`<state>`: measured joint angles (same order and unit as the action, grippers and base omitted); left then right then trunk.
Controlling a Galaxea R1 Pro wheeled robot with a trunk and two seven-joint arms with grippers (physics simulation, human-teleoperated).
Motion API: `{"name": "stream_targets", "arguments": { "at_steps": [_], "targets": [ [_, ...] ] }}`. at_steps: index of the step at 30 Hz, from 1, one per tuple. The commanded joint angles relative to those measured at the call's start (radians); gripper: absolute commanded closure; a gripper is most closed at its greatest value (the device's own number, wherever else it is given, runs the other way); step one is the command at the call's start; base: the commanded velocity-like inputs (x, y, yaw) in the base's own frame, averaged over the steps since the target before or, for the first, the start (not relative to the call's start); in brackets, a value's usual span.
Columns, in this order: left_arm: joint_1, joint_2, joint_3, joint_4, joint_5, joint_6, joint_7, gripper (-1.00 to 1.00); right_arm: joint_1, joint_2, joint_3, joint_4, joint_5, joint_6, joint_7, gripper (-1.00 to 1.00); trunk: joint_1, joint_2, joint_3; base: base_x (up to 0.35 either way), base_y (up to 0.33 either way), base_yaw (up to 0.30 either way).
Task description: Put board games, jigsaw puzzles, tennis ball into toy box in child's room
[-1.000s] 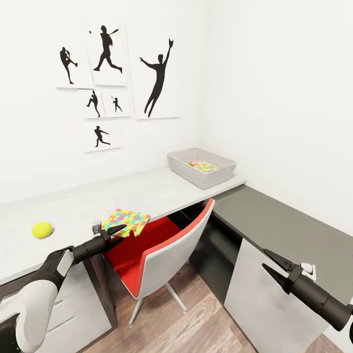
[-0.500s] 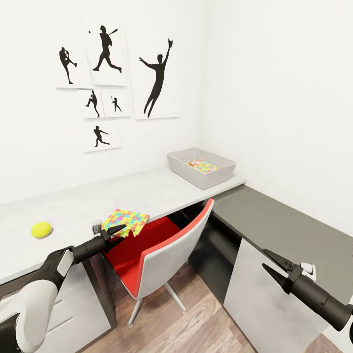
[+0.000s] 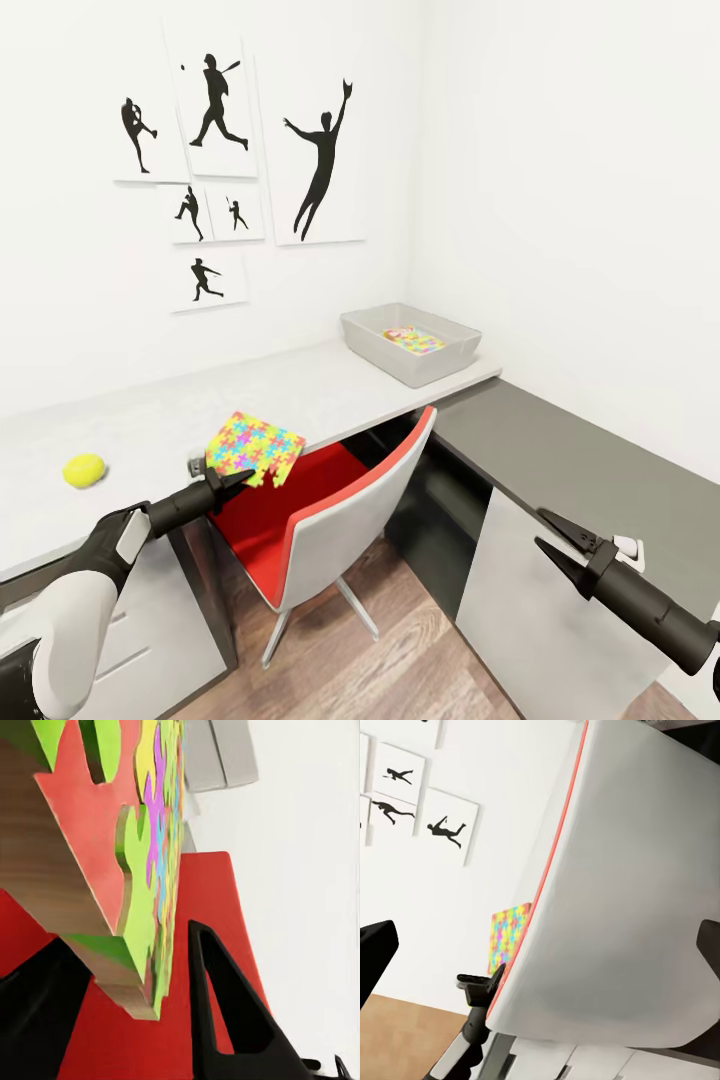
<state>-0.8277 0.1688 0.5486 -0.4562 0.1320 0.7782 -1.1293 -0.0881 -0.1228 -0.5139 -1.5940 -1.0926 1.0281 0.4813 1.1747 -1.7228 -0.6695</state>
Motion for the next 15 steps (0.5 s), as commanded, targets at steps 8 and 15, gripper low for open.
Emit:
{"name": "stream_targets", "arguments": {
  "at_steps": [8,15],
  "targets": [
    [-0.001,0.000,0.001,0.001,-0.002,0.004,-0.011,1.00,-0.001,0.000,-0.002,0.000,0.008,0.004,0.009,-1.00,-0.031,0.056,0.024,0.000,0.000,0.000],
    [-0.001,0.000,0.000,0.000,-0.002,0.007,-0.014,1.00,-0.001,0.000,-0.002,0.000,0.008,0.004,0.010,-1.00,-0.058,0.105,0.046,0.000,0.000,0.000]
  ]
}}
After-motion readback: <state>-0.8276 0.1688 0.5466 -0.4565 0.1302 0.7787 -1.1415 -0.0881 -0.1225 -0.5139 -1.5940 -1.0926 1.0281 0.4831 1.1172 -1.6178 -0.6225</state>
